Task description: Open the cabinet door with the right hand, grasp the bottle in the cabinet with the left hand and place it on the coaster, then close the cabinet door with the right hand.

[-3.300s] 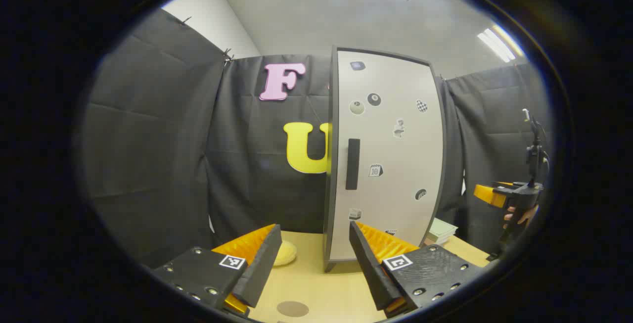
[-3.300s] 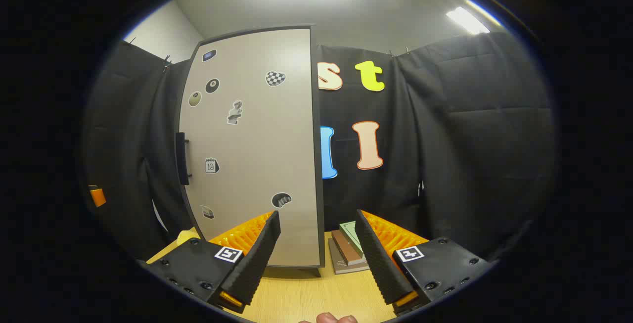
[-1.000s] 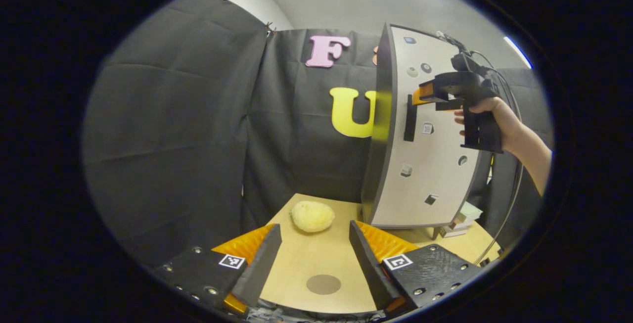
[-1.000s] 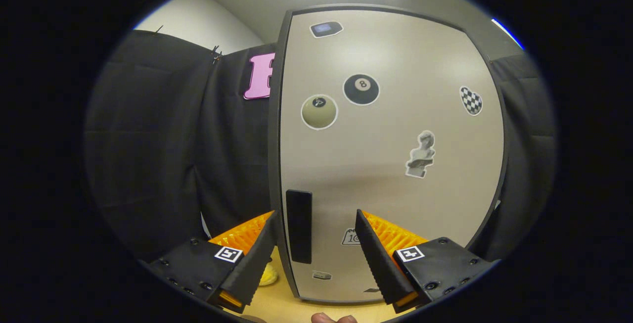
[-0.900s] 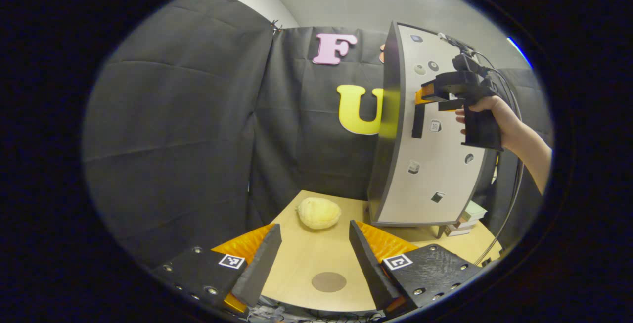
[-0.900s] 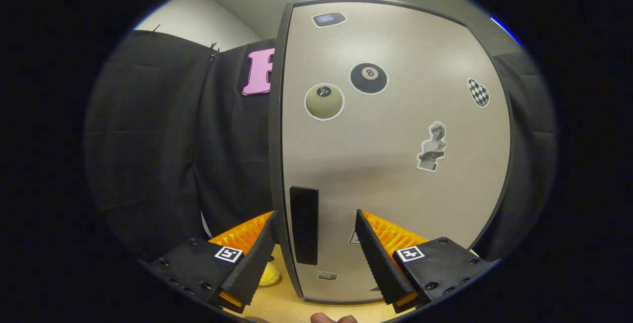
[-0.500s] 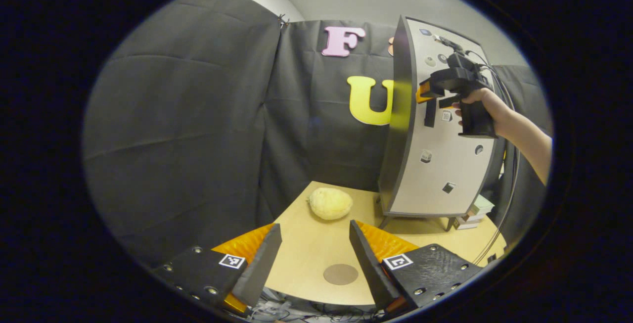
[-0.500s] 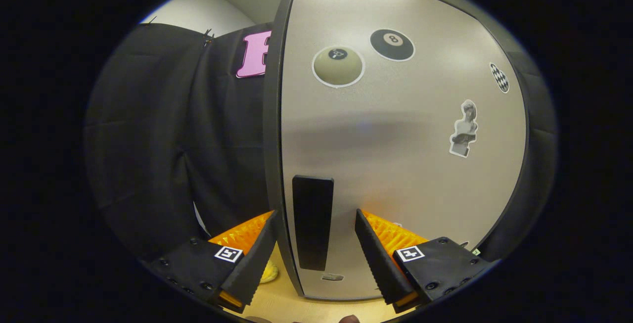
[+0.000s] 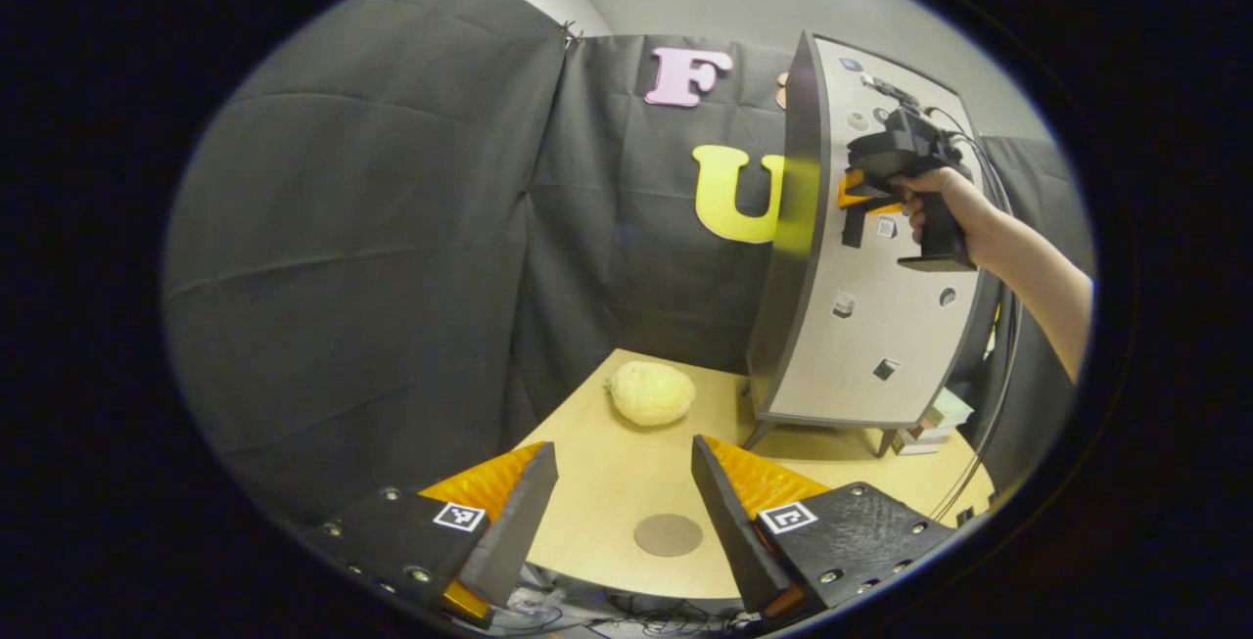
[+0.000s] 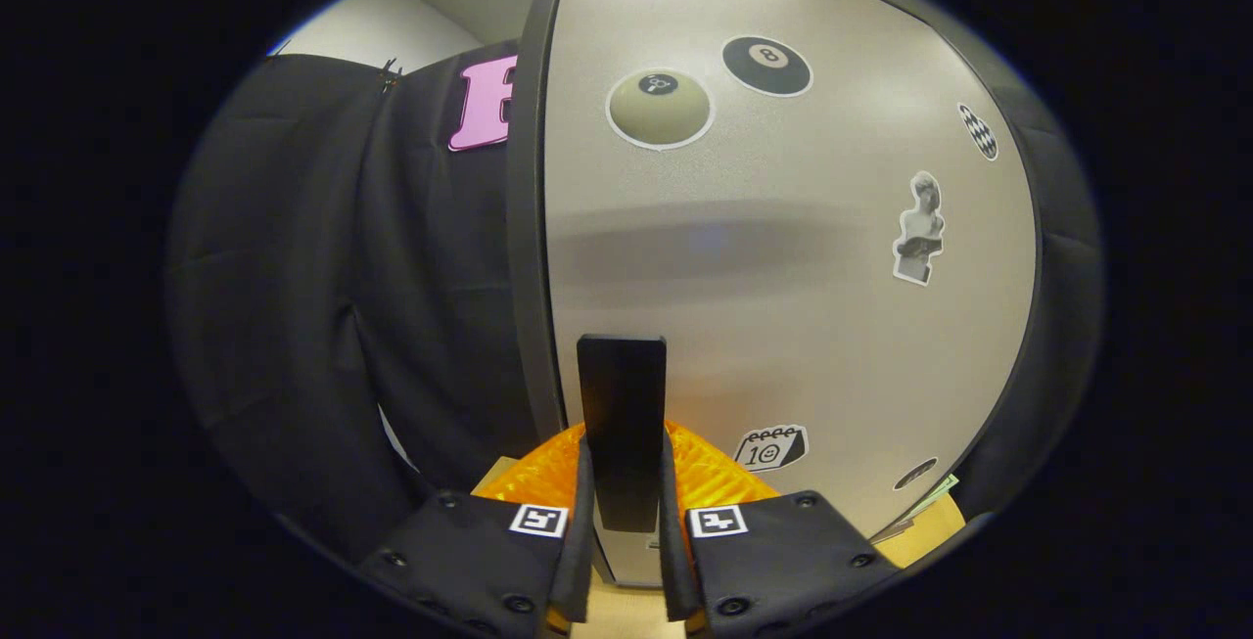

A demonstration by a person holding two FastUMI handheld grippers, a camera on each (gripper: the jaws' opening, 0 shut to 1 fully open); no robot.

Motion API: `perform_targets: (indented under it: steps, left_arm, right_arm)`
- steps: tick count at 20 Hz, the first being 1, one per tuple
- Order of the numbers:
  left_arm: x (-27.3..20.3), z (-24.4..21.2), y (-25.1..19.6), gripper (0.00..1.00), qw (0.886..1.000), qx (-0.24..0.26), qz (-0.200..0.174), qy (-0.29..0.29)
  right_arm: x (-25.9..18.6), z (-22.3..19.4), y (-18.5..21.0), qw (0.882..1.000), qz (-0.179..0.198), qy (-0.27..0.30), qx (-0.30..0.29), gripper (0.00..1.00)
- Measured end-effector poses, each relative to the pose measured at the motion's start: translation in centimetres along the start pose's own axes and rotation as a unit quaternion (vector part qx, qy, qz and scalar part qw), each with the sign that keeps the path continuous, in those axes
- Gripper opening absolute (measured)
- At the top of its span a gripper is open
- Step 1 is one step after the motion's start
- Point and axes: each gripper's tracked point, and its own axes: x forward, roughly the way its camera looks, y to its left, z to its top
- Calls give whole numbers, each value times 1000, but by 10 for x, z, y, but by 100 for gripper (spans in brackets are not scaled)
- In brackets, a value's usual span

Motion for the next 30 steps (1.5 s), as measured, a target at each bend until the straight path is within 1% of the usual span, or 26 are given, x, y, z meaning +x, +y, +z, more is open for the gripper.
perform_targets:
  steps: [1, 2, 3, 4, 5, 6, 7, 8, 9, 10, 12, 15, 16, 17, 19, 21, 22, 23, 24, 25, 26, 27, 28, 29, 30]
  left_arm:
    - [-2, -3, 0, 82, 1000, -2, 0, 2]
    - [-3, -4, -1, 86, 1000, -1, 0, 3]
    - [-3, -4, -2, 85, 1000, 2, -1, 3]
    - [-3, -3, -3, 82, 1000, 6, -1, 3]
    - [-1, -3, -5, 82, 1000, 10, -1, 4]
    - [1, -3, -7, 85, 1000, 13, -1, 4]
    - [3, -2, -9, 86, 1000, 13, -2, 2]
    - [4, 0, -12, 82, 1000, 9, -6, 1]
    - [7, -1, -17, 86, 1000, 3, -10, 0]
    - [9, -1, -22, 86, 1000, -2, -14, 0]
    - [14, -2, -28, 86, 1000, -5, -18, 4]
    - [11, 1, -33, 86, 1000, -7, -26, -2]
    - [11, 3, -34, 86, 1000, -8, -29, -5]
    - [10, 4, -34, 83, 999, -7, -30, -9]
    - [6, 14, -39, 86, 1000, -4, -27, -16]
    - [4, 27, -55, 86, 999, -5, -23, -27]
    - [4, 32, -66, 82, 999, -4, -22, -33]
    - [0, 34, -74, 82, 999, -1, -19, -37]
    - [-3, 38, -80, 85, 999, 4, -15, -41]
    - [-8, 41, -86, 85, 999, 7, -10, -45]
    - [-10, 44, -94, 85, 999, 7, -9, -49]
    - [-13, 46, -103, 82, 999, 5, -12, -51]
    - [-18, 49, -112, 83, 999, 0, -17, -52]
    - [-18, 54, -115, 83, 998, -3, -18, -53]
    - [-20, 57, -122, 83, 998, -2, -18, -57]
  right_arm:
    - [1, -2, 0, 1000, 3, -4, -6, 27]
    - [-2, 0, 0, 1000, 5, -10, -4, 22]
    - [-1, -2, 0, 1000, 8, -13, 8, 22]
    - [-1, -1, 1, 1000, 11, -21, 13, 19]
    - [-2, -2, 1, 1000, 14, -23, 2, 16]
    - [-5, 0, 0, 1000, 17, -24, -7, 16]
    - [-9, -3, 2, 999, 24, -22, -12, 16]
    - [-13, -4, 4, 999, 32, -20, -11, 14]
    - [-17, -3, 4, 999, 39, -20, -10, 14]
    - [-21, -3, 3, 999, 43, -21, -14, 14]
    - [-27, -4, 4, 998, 54, -22, -24, 16]
    - [-42, -7, 3, 996, 79, -15, -27, 16]
    - [-51, -7, 2, 996, 88, -13, -27, 14]
    - [-57, -8, -1, 995, 97, -11, -28, 16]
    - [-78, -11, -5, 993, 116, -12, -31, 16]
    - [-101, -12, -11, 990, 137, -11, -31, 14]
    - [-112, -12, -15, 988, 149, -8, -32, 14]
    - [-123, -13, -18, 986, 162, -4, -33, 14]
    - [-130, -14, -24, 984, 173, -1, -35, 14]
    - [-136, -15, -30, 983, 183, 1, -32, 16]
    - [-142, -16, -36, 981, 191, 2, -31, 14]
    - [-145, -17, -37, 980, 198, 3, -30, 16]
    - [-146, -16, -39, 978, 205, 4, -31, 14]
    - [-148, -17, -40, 977, 212, 8, -31, 16]
    - [-150, -17, -42, 975, 219, 12, -26, 14]
